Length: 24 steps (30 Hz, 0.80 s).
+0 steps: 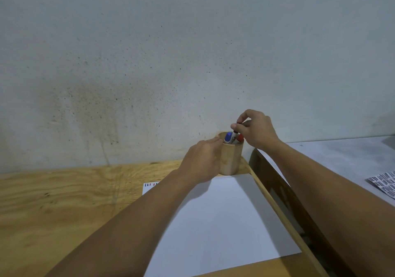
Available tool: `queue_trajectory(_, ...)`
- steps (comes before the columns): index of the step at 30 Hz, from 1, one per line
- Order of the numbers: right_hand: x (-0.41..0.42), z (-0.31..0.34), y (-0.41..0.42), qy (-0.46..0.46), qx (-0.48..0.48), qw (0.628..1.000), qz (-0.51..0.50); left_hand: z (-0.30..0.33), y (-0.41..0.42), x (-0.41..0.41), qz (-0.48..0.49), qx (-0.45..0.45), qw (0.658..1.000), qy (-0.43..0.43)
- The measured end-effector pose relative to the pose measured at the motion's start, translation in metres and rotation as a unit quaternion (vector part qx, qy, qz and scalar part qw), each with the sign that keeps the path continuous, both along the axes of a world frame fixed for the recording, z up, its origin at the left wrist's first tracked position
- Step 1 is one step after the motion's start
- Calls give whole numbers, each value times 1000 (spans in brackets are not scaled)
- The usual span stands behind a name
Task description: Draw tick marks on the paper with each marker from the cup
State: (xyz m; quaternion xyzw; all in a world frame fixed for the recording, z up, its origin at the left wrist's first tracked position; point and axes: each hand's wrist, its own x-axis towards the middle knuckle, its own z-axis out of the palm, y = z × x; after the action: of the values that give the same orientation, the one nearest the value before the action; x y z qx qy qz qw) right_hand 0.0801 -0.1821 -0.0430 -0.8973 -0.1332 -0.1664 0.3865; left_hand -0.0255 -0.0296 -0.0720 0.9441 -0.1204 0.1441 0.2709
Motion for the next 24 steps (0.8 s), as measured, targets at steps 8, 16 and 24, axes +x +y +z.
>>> queue_trajectory(8,-5,-8,-1,-2,17,1000,3,-6,2,3,5,-2,1000,28)
queue_trajectory(16,-13,-13,-10,9,39,999,2,-8,6,4,-14,10,999,47)
queue_trajectory(24,-30,-29,-30,36,79,996,-21,-9,29,-14,53,25,996,69)
